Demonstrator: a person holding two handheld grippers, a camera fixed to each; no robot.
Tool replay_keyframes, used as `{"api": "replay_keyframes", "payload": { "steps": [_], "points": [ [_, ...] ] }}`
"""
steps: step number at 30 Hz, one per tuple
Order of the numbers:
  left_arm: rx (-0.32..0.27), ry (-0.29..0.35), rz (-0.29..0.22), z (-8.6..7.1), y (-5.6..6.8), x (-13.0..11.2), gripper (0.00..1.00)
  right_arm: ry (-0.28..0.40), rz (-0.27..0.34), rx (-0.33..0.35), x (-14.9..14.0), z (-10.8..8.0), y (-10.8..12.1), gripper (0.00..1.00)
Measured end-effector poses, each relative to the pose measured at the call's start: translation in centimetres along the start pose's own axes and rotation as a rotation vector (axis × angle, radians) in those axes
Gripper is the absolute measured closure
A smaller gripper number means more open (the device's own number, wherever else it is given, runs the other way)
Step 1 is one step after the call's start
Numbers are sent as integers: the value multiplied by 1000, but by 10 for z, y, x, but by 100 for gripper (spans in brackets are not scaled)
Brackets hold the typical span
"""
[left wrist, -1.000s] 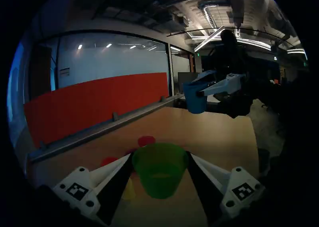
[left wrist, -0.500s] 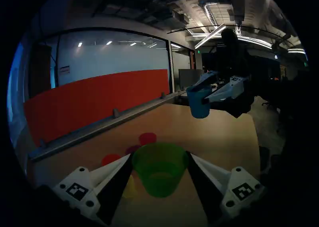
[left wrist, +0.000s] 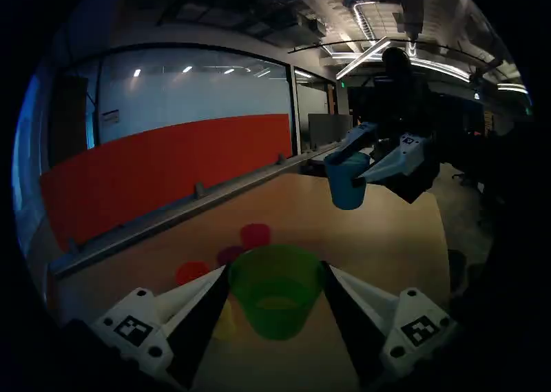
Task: Pour water
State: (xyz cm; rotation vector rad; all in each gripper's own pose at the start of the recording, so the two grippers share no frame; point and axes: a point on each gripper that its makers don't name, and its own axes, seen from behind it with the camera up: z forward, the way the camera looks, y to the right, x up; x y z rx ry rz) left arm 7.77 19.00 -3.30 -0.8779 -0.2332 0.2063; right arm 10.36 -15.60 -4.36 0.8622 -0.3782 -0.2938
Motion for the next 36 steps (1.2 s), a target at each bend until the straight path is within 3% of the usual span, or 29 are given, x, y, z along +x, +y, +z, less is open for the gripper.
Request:
{"api": "replay_keyframes", "payload": {
  "steps": [12,36],
  "points": [
    [-10,-46,6,6,1,-12,10,-52,-13,19,-22,6,-5,7],
    [-58,-186,7,18,12,-66,10,-136,3,48,-71,26,-15,7]
  ]
}}
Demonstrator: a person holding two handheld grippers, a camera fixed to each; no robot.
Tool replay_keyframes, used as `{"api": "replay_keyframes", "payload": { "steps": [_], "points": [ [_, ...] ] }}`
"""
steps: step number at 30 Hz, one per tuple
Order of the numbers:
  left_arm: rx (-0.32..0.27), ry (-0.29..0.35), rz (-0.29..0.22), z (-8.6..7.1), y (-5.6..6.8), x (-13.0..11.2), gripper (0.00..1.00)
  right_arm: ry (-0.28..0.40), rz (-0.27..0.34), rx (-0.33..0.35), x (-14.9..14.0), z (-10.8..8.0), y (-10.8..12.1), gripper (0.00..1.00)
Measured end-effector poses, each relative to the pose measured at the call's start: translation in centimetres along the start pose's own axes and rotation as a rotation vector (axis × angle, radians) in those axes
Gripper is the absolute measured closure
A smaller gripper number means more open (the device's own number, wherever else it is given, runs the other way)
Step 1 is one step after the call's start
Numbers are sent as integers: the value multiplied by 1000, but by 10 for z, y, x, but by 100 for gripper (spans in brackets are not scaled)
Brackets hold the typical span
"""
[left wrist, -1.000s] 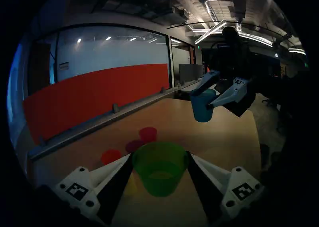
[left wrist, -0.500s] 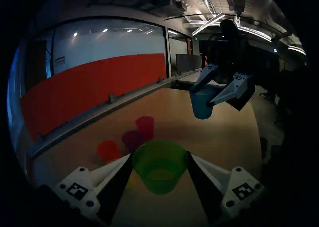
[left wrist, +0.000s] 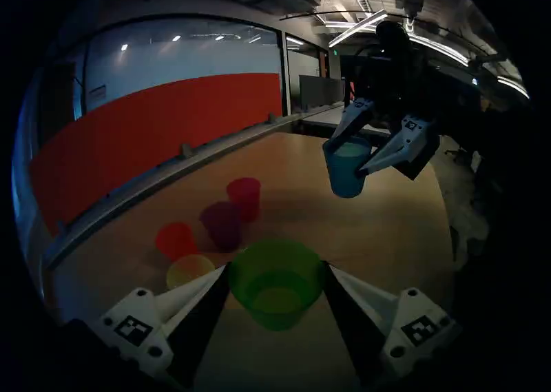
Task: Pour water
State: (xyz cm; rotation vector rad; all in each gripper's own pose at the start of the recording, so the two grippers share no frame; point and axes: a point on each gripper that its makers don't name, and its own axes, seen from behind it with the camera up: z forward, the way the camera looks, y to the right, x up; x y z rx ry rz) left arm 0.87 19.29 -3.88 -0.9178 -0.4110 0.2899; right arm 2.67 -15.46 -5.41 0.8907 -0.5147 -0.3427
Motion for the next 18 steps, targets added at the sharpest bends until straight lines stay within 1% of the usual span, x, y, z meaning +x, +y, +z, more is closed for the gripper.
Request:
{"api": "replay_keyframes", "payload": {
  "steps": [18],
  "points": [
    [-39,-78,3,19,12,-34,10,-58,20,23,-36,19,-5,7]
  ]
}}
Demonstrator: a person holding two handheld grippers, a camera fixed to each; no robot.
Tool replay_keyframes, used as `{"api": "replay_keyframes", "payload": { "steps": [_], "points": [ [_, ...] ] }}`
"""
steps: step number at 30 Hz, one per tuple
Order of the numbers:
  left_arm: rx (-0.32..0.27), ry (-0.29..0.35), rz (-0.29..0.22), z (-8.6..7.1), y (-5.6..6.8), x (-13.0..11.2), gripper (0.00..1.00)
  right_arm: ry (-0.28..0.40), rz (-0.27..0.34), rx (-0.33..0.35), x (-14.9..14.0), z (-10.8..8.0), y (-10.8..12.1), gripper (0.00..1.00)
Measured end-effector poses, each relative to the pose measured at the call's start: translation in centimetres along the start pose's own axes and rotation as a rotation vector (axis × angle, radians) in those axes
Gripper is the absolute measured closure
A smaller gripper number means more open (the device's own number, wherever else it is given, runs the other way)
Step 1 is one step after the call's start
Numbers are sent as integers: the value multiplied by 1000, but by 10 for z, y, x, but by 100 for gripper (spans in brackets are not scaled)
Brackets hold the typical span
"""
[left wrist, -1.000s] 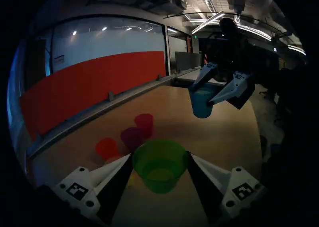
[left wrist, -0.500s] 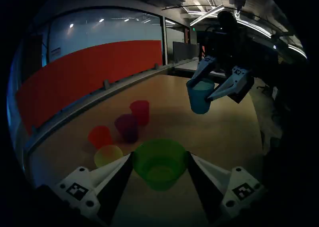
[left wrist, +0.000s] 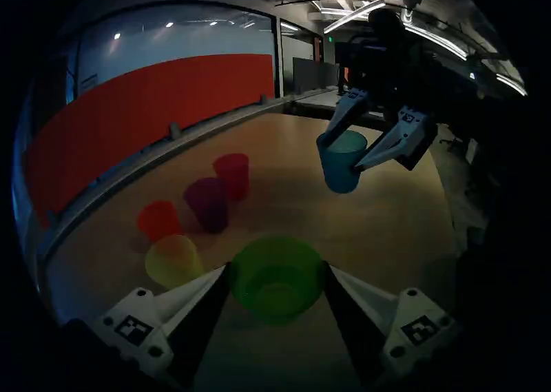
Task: Pour water
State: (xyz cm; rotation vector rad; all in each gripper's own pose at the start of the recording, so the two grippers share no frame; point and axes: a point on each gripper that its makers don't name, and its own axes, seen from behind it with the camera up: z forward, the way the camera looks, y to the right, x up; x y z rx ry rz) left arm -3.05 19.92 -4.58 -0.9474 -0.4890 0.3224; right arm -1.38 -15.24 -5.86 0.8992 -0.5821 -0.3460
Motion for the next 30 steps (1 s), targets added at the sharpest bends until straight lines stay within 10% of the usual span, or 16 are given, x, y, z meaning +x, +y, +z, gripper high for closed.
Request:
{"api": "replay_keyframes", "payload": {
  "steps": [30],
  "points": [
    [-34,-33,-19,26,6,-29,10,-40,25,14,-22,14,-4,7]
  ]
}}
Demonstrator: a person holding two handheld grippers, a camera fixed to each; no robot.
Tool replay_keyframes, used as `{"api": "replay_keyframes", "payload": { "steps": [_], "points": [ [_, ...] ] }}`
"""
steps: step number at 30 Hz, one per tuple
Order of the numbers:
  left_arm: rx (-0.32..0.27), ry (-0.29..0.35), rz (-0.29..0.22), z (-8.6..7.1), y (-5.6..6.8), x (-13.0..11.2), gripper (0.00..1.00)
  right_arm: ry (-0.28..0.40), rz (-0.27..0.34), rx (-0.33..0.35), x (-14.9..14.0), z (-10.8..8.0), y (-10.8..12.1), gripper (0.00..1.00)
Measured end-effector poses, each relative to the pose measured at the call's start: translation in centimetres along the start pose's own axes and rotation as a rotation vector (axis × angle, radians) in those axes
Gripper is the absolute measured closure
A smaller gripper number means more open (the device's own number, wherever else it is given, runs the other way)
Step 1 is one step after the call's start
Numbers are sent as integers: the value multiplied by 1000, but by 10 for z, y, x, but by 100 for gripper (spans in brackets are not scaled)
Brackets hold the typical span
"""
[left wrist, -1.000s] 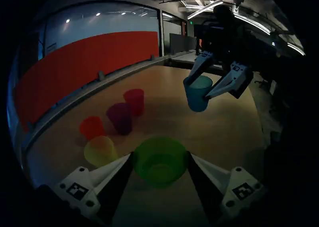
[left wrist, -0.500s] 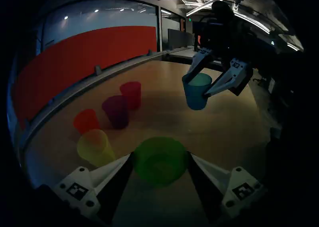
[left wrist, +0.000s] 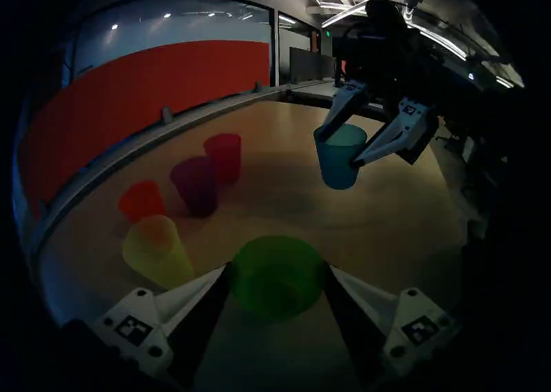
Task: Pour water
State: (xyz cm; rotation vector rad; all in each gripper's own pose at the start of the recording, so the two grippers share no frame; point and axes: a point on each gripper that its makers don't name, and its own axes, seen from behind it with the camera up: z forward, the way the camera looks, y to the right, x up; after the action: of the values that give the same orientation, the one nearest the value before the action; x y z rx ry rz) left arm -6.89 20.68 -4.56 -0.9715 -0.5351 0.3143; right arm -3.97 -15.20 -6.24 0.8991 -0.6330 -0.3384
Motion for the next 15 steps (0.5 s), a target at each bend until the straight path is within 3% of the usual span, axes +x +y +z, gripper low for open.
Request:
{"api": "replay_keyframes", "payload": {
  "steps": [15],
  "points": [
    [-2,8,-5,0,2,-5,10,-4,7,-3,-2,1,-1,7]
  ]
}}
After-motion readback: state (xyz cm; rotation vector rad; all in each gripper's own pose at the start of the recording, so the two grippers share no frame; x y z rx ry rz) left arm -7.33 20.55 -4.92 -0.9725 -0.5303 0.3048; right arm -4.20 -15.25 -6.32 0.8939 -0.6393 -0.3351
